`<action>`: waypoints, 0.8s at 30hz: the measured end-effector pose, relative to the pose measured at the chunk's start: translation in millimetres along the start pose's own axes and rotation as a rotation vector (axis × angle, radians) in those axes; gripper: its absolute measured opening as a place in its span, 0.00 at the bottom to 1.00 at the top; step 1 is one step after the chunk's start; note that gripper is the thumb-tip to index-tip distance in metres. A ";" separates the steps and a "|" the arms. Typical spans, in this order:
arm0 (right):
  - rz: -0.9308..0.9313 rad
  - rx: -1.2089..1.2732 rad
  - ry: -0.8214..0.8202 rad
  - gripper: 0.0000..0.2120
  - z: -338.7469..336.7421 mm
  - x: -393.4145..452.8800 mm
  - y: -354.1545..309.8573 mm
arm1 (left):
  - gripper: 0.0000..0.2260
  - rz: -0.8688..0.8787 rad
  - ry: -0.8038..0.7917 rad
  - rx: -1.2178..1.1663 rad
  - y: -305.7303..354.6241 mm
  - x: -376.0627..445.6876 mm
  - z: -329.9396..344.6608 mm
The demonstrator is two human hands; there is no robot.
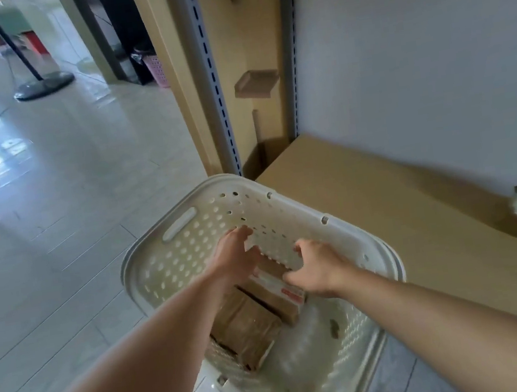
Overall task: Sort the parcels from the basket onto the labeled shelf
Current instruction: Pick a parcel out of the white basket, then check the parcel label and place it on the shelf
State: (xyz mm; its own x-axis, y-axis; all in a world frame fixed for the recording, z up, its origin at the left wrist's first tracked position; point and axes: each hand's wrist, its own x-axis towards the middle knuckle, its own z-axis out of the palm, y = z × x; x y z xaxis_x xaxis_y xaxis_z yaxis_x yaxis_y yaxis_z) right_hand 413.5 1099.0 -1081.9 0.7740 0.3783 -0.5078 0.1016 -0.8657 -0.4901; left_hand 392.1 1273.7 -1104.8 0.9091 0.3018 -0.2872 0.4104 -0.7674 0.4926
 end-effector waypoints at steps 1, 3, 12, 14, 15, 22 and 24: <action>0.057 0.017 -0.024 0.26 10.2 15.3 0.5 | 0.23 -0.027 -0.018 -0.003 -3.9 14.2 3.5; 0.172 0.041 -0.085 0.12 31.4 44.3 2.7 | 0.25 -0.087 -0.055 -0.023 -12.1 40.1 11.9; 0.432 0.335 -0.337 0.20 78.0 142.0 25.5 | 0.21 -0.318 -0.168 0.062 -57.9 106.8 73.1; 0.440 0.419 -0.323 0.17 80.6 145.8 29.5 | 0.22 -0.368 -0.235 0.105 -67.2 114.4 86.4; 0.468 0.462 -0.292 0.17 84.3 147.1 34.3 | 0.24 -0.379 -0.280 0.116 -70.1 116.4 92.3; 0.642 0.826 -0.289 0.17 86.0 138.6 16.3 | 0.25 -0.431 -0.317 0.075 -72.2 121.3 78.7; 0.639 0.844 -0.297 0.18 71.2 124.9 7.7 | 0.26 -0.445 -0.267 0.005 -66.6 114.3 63.4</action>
State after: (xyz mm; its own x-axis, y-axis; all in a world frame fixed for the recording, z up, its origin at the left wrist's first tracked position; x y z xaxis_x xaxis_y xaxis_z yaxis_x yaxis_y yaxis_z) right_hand 466.5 1163.0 -1199.5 0.3387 0.1016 -0.9354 -0.8125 -0.4697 -0.3453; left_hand 464.1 1323.5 -1222.6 0.5966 0.4447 -0.6681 0.7520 -0.6006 0.2717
